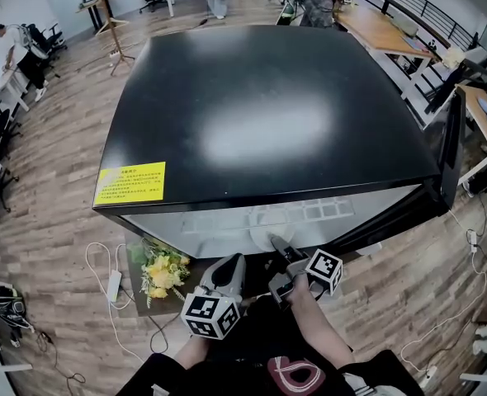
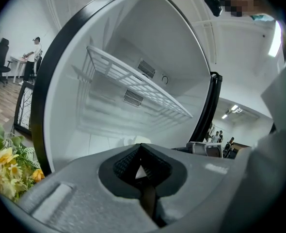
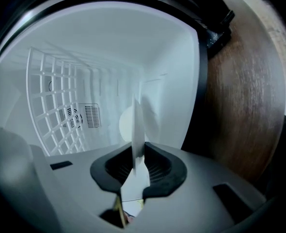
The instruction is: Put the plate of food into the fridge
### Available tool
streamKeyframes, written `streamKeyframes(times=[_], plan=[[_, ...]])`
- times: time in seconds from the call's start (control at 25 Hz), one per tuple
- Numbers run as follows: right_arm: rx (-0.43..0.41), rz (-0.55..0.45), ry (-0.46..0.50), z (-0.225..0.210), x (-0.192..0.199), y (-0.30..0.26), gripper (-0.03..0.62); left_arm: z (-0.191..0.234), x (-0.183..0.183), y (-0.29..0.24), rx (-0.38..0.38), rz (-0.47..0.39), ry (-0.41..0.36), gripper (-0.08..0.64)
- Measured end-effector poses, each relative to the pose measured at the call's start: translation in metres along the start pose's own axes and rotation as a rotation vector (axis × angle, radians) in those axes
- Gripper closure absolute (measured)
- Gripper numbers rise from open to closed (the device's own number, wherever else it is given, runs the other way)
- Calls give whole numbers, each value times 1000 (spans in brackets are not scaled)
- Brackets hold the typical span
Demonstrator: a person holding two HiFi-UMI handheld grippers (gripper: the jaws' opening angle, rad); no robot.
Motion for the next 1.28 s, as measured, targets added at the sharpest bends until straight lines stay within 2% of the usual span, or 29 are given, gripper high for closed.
streamKeyframes(times=[0.24, 0.6, 1.0, 1.16, 1.28], plan=[[15, -17, -5, -5, -5, -2, 531, 4, 2, -1, -15, 13, 9, 555], [15, -41, -42, -10, -11, -5, 534, 1, 5, -5, -9, 29, -20, 555], [-30, -24, -38, -8, -11, -10, 532, 0, 6, -7, -1, 51, -31, 555], [-40, -28, -34, -6, -11, -10, 468, -3, 10, -10, 16, 77, -39, 555], [-52, 6, -45, -8, -8, -10, 446, -3, 13, -12, 22, 94, -34, 555]])
Point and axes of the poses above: the fingertips, and each gripper's own axes: y backward along the fingers, z to its left, x out of its underside, the point moved 4 cm from there along y, backward along the fingers, and after that the axes turned 12 degrees about -x, right-handed, at the moved point
